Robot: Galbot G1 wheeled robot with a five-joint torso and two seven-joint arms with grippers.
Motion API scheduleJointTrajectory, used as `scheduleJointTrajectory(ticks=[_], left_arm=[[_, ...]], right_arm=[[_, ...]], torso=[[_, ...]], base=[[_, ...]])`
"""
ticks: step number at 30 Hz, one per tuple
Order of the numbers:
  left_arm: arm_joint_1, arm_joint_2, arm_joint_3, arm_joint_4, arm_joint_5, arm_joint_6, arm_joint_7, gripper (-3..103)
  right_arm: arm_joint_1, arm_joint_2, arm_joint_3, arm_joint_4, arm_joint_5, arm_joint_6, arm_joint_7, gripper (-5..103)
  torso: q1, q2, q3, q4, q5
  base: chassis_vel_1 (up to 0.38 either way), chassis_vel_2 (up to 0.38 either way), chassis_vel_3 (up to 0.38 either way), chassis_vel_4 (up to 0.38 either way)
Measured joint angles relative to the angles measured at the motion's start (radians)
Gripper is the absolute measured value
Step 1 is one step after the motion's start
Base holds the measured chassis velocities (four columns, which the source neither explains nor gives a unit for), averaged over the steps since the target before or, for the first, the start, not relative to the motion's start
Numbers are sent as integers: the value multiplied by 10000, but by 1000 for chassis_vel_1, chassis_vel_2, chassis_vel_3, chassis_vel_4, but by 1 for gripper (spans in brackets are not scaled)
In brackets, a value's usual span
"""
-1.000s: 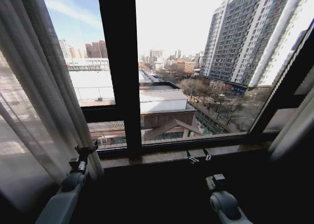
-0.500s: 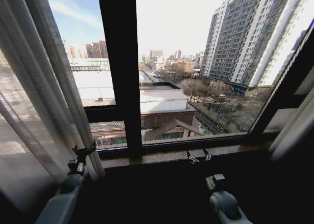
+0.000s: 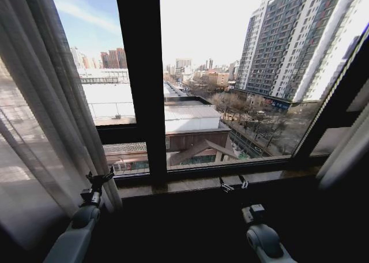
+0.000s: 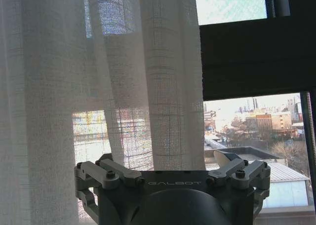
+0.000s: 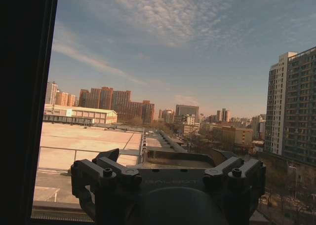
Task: Open the curtains by pulling them apart, changing their state from closed to fully open.
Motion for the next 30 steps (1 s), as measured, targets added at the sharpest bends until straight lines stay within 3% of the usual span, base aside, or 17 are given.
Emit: scheduleJointTrajectory(ticks=[11, 15, 17, 20, 24, 26, 30], left_arm=[[-381, 43, 99, 446, -131, -150, 216, 101], [-487, 5, 114, 661, -176, -455, 494, 81], [-504, 1, 118, 746, -175, -582, 518, 81], [-510, -16, 101, 862, -174, -793, 569, 65], [-488, -30, 42, 893, -185, -848, 574, 48], [-467, -39, 10, 892, -185, -853, 574, 48], [-285, -187, -259, 680, -178, -770, 325, 27]], right_arm=[[0, 0, 0, 0, 0, 0, 0, 100], [0, 0, 0, 0, 0, 0, 0, 100], [0, 0, 0, 0, 0, 0, 0, 100], [0, 0, 0, 0, 0, 0, 0, 100], [0, -1, 0, 0, 0, 0, 0, 100], [0, -1, 0, 0, 0, 0, 1, 100], [0, -1, 0, 0, 0, 0, 0, 100]], torso=[[-2, 1, -1, -2, 1], [-1, 0, 0, 0, 1], [-1, 0, 0, 0, 0], [-1, 1, 0, 1, 0], [-1, 0, 0, 0, 1], [-1, 0, 0, 0, 0], [-1, 1, 0, 0, 1]], base=[[-3, 10, 1, -5], [0, 0, 0, 0], [0, 0, 0, 0], [0, 0, 0, 0], [0, 0, 0, 0], [0, 0, 0, 0], [0, 0, 0, 0]])
